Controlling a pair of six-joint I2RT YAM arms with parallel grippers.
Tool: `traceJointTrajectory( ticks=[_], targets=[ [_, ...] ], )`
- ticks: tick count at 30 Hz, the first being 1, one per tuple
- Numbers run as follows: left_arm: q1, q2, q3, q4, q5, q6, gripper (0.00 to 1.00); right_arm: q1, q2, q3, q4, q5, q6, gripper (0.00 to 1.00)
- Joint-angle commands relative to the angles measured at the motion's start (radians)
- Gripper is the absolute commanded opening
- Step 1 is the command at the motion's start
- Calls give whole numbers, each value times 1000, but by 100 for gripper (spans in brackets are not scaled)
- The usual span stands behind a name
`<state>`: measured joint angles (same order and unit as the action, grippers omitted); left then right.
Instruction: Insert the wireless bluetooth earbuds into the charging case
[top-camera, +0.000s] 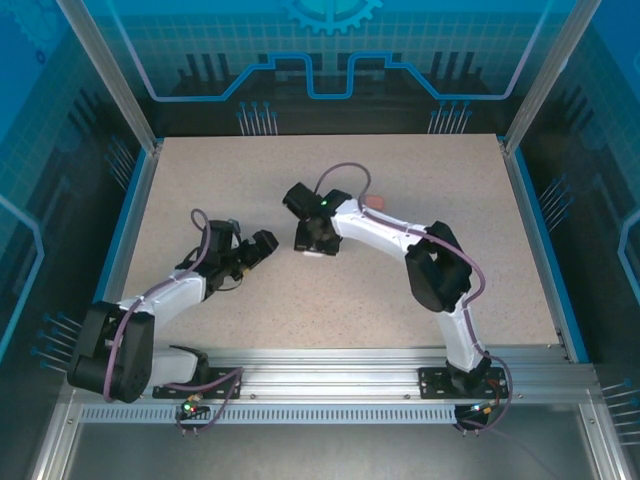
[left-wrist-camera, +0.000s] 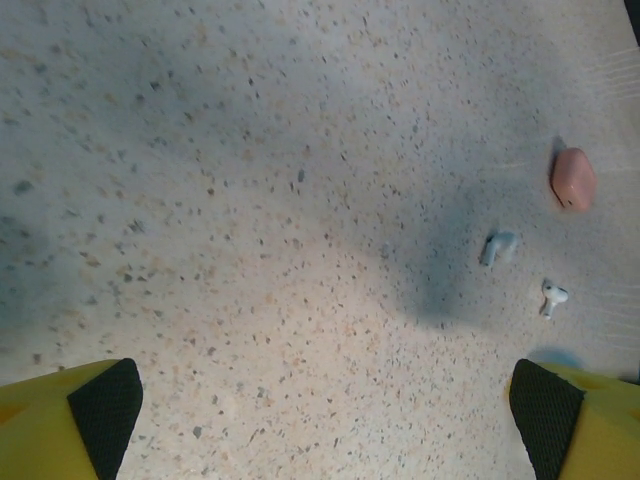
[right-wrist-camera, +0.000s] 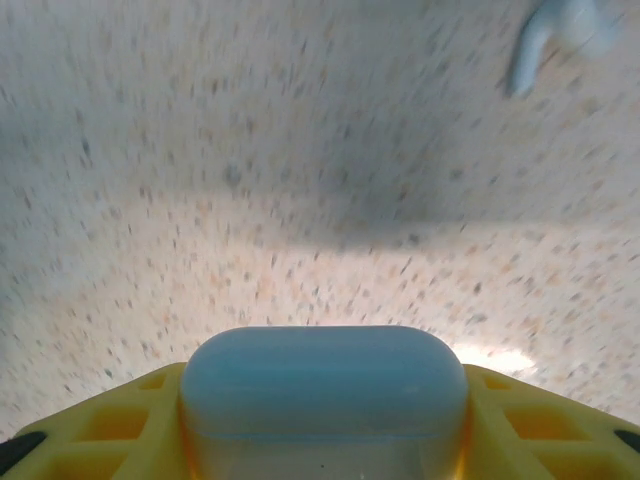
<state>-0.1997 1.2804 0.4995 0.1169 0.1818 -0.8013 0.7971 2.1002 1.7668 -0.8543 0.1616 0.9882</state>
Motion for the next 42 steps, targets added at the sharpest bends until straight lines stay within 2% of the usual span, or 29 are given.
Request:
traceJointTrajectory(
  ticks=[1,5,11,18,21,33,42],
  targets=[
    [-30,-29,-69,222,16,-52,99,-49,-17,39,11,-33,32,42],
    [-89,-6,-115,381,2,-58,98,-95,1,85,29,-99,55,42],
    [-194,113,-120,603,-64,-55,93,-145,26,114,77,-219,133,43],
    [-266,256,-137,906,-180,-58,73,-157,55,133,98,-285,198,43],
    [-286,289,-112,932,-205,-50,66,-153,69,147,95,-295,217,43],
    [-304,434,-72,1076,-284,-101,59,-137,87,157,98,-316,247,43],
    [-307,469,-34,1092,-313,-116,57,-131,76,137,107,-323,245,42]
  ],
)
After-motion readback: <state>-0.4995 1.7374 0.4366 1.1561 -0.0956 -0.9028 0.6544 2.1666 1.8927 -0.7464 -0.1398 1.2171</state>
